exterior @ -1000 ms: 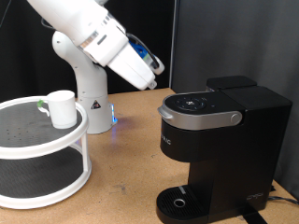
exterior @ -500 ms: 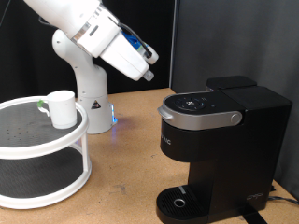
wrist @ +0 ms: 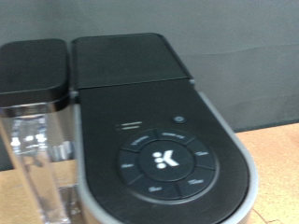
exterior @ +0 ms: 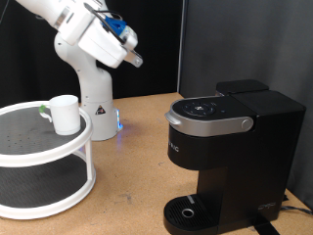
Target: Make a cup of coffee with the keurig machine
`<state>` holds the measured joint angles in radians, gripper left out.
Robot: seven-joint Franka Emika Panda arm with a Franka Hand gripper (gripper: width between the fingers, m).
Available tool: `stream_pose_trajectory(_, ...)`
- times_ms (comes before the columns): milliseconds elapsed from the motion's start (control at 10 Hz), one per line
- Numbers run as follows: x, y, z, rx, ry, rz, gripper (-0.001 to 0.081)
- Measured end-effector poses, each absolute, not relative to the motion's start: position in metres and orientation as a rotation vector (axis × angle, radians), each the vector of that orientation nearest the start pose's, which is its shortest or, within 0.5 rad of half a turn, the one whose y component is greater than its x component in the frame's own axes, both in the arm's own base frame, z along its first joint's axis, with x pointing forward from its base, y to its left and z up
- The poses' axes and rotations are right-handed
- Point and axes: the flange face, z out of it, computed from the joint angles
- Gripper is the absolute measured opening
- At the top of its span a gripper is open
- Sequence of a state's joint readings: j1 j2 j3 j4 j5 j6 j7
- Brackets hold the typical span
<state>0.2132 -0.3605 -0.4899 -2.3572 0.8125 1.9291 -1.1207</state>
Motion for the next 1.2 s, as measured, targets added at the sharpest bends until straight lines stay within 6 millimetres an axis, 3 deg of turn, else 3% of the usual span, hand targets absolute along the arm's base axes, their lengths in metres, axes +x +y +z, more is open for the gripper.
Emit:
stream_pose_trajectory(200, 0.418, -0.093, 0.479, -2.204, -0.616, -0.574, 0.0001)
stream_pose_trajectory(700, 0.424, -0.102, 0.477, -2.258, -0.482, -0.694, 0.0001)
stream_pose_trajectory(1200, 0.405, -0.12, 0.483, -2.25, -0.488, -0.638, 0.0001)
